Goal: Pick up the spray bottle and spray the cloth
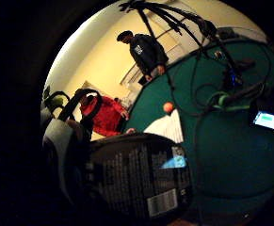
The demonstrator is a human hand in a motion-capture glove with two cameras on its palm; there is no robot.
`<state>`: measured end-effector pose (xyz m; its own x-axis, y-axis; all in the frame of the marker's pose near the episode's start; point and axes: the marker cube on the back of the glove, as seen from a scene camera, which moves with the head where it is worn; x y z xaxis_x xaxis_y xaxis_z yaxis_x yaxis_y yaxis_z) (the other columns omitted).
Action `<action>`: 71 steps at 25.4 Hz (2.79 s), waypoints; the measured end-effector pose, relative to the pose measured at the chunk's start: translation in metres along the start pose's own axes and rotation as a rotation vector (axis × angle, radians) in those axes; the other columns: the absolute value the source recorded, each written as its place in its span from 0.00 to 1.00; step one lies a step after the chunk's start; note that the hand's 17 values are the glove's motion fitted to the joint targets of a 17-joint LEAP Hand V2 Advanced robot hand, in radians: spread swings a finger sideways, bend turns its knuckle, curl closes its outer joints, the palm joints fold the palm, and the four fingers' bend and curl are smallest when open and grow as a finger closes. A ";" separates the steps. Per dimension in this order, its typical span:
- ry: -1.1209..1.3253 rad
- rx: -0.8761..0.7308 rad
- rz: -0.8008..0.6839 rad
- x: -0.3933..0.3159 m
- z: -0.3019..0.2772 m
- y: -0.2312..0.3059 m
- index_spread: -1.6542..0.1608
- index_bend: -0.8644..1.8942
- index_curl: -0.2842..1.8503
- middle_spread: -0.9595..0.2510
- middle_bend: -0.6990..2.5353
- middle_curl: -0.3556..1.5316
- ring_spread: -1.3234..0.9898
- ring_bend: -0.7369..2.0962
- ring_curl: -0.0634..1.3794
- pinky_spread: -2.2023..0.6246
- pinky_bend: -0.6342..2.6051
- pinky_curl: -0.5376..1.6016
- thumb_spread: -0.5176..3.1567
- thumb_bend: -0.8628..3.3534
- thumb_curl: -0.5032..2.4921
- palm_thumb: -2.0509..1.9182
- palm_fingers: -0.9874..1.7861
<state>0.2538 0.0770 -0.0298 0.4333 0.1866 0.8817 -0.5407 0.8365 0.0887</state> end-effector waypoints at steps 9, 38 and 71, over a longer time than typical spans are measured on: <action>0.054 -0.164 0.025 -0.071 0.018 -0.029 0.78 0.48 0.36 0.67 0.43 0.49 0.49 0.51 0.37 0.67 0.33 0.44 0.26 0.20 0.39 0.76 0.86; 0.926 -1.303 0.768 0.100 0.234 0.045 0.78 0.46 0.40 0.67 0.44 0.49 0.48 0.51 0.38 0.68 0.33 0.44 0.25 0.20 0.42 0.76 0.85; 0.541 -1.010 0.449 -0.007 0.216 -0.028 0.78 0.44 0.41 0.67 0.44 0.49 0.48 0.51 0.38 0.68 0.33 0.44 0.25 0.20 0.44 0.76 0.85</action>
<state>0.1101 -0.0586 0.0619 0.7256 0.5490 0.4148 -0.0228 0.6216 -0.7830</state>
